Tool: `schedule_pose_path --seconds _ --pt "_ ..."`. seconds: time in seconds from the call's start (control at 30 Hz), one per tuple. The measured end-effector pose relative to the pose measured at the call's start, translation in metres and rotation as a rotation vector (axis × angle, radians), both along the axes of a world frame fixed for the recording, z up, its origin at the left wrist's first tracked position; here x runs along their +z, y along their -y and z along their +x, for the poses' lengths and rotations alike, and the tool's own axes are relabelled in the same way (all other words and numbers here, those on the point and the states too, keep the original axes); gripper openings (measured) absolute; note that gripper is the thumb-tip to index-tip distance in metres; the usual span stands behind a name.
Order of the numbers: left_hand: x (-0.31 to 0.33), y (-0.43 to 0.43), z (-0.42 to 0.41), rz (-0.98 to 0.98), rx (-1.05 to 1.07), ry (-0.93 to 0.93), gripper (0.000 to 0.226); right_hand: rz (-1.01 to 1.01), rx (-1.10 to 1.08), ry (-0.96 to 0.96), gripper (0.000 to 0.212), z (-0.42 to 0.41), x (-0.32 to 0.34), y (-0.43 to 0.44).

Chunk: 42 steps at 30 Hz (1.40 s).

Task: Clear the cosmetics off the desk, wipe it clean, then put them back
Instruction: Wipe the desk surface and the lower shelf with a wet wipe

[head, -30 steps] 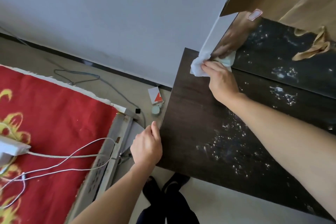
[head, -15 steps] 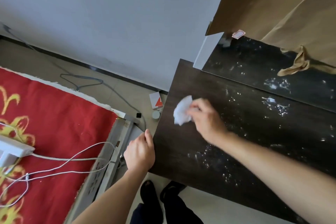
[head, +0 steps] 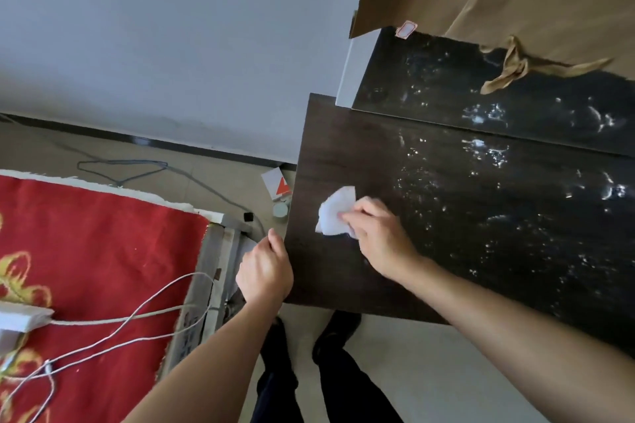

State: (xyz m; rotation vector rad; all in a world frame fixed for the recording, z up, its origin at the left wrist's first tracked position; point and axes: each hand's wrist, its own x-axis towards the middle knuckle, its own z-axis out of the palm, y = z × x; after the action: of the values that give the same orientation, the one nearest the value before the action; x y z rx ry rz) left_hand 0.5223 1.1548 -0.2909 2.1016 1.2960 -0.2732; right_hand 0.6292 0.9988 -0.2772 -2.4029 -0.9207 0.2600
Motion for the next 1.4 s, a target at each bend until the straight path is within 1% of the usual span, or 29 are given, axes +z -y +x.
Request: schedule_pose_path --seconds 0.07,0.1,0.17,0.23,0.3,0.33,0.37,0.43,0.47,0.53,0.57,0.6,0.63,0.7,0.77,0.83,0.9,1.0,1.07,1.13,1.23,1.27,1.33,1.4 --pt "-0.003 -0.001 -0.001 0.004 -0.024 0.011 0.053 -0.014 -0.152 0.044 0.021 0.023 -0.003 -0.016" --pt "-0.004 -0.002 -0.002 0.004 -0.040 0.012 0.052 -0.014 -0.189 0.058 0.022 0.019 -0.003 -0.019" --pt "-0.005 -0.002 -0.002 0.000 -0.060 0.012 0.051 -0.004 -0.162 0.082 0.021 -0.019 -0.009 -0.009" --pt "-0.003 -0.003 -0.003 -0.013 -0.058 0.016 0.054 0.009 -0.121 0.039 0.018 -0.078 -0.006 0.014" --pt "0.000 -0.002 -0.004 -0.026 -0.063 0.021 0.055 0.006 -0.143 -0.075 0.014 -0.125 -0.006 0.041" --pt "0.001 -0.002 -0.005 -0.030 -0.075 0.021 0.055 -0.014 -0.114 -0.093 0.015 -0.142 -0.001 0.049" --pt "0.001 -0.003 -0.006 -0.031 -0.088 0.020 0.055 -0.066 -0.040 -0.090 0.018 -0.150 0.007 0.050" --pt "-0.001 -0.004 -0.006 -0.031 -0.100 0.019 0.057 -0.032 -0.036 -0.106 0.022 -0.143 0.014 0.046" --pt "-0.002 -0.004 -0.006 -0.033 -0.100 0.012 0.058 -0.008 -0.078 -0.112 0.023 -0.129 0.017 0.038" --pt "-0.003 -0.006 -0.004 -0.037 -0.111 -0.013 0.059 0.026 -0.241 -0.027 0.026 -0.091 0.014 0.019" --pt "-0.003 -0.007 -0.003 -0.043 -0.122 -0.024 0.057 -0.016 -0.300 -0.009 0.029 -0.077 0.009 0.011" --pt "-0.004 -0.008 -0.003 -0.049 -0.133 -0.026 0.055 -0.075 -0.313 -0.012 0.033 -0.070 0.007 0.005" --pt "-0.005 -0.009 -0.002 -0.049 -0.144 -0.014 0.051 -0.136 -0.281 0.000 0.038 -0.074 0.005 0.003" --pt "-0.004 -0.013 0.000 -0.023 -0.160 0.030 0.039 -0.209 -0.121 -0.034 0.049 -0.107 0.002 0.016" --pt "-0.001 -0.012 0.008 0.008 -0.159 0.091 0.032 -0.238 0.012 -0.117 0.046 -0.148 0.006 0.042" --pt "0.004 -0.004 0.025 0.043 -0.201 0.165 0.033 -0.257 0.059 -0.173 0.037 -0.158 0.017 0.068" --pt "0.008 0.011 0.043 0.078 -0.263 0.198 0.042 -0.221 -0.029 -0.108 0.034 -0.125 0.029 0.078" --pt "0.009 0.035 0.056 0.135 -0.265 0.113 0.059 -0.091 -0.200 0.046 0.030 -0.029 0.050 0.072" --pt "0.005 0.043 0.054 0.218 -0.282 0.074 0.063 -0.105 -0.259 0.180 0.031 0.045 0.058 0.061" --pt "0.000 0.046 0.054 0.279 -0.286 0.068 0.063 -0.180 -0.277 0.274 0.030 0.108 0.056 0.043" --pt "-0.003 0.047 0.058 0.323 -0.266 0.059 0.063 -0.231 -0.168 0.392 0.019 0.158 0.036 0.005" --pt "-0.005 0.048 0.059 0.344 -0.269 0.054 0.063 -0.250 -0.104 0.425 0.019 0.162 0.026 -0.005" --pt "-0.005 0.048 0.063 0.365 -0.268 0.046 0.062 -0.277 0.022 0.424 0.023 0.159 0.005 -0.009" --pt "-0.004 0.047 0.065 0.364 -0.259 0.031 0.062 -0.253 0.035 0.397 0.028 0.160 -0.008 0.009"
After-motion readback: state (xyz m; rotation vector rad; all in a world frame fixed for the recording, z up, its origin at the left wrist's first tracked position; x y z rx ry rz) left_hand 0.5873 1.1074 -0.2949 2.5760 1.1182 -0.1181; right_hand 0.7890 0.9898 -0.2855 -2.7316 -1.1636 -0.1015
